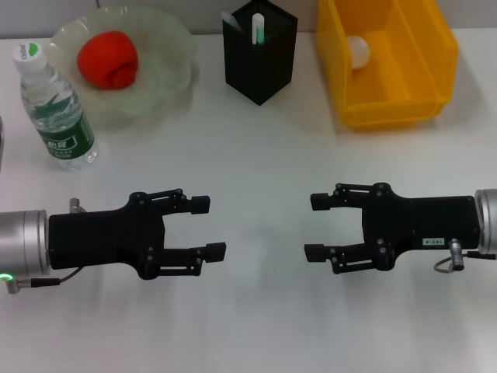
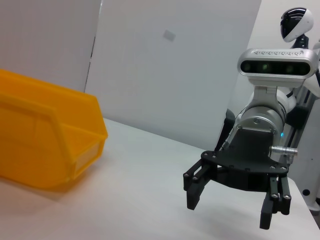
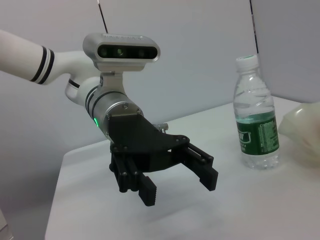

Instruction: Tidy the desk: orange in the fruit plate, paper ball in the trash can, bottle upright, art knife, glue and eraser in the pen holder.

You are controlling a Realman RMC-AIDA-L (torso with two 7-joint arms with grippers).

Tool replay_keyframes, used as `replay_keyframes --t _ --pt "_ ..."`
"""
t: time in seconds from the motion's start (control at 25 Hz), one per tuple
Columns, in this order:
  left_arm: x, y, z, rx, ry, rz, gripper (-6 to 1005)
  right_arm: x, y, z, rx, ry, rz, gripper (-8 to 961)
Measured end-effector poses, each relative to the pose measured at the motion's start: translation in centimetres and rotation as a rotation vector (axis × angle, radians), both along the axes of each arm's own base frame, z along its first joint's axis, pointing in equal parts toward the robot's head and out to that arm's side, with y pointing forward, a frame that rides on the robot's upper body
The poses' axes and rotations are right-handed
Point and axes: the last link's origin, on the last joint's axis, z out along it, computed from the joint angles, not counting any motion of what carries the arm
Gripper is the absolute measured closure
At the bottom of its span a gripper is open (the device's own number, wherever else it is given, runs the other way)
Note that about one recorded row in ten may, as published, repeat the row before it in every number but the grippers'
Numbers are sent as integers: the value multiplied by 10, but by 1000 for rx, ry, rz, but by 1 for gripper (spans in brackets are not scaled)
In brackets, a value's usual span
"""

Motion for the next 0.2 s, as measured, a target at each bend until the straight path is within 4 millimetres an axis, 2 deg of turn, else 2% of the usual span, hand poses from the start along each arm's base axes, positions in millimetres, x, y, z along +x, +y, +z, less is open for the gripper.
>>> replay_keyframes --t 0.2 --pt "1 1 1 2 2 -4 193 0 1 1 4 3 -1 128"
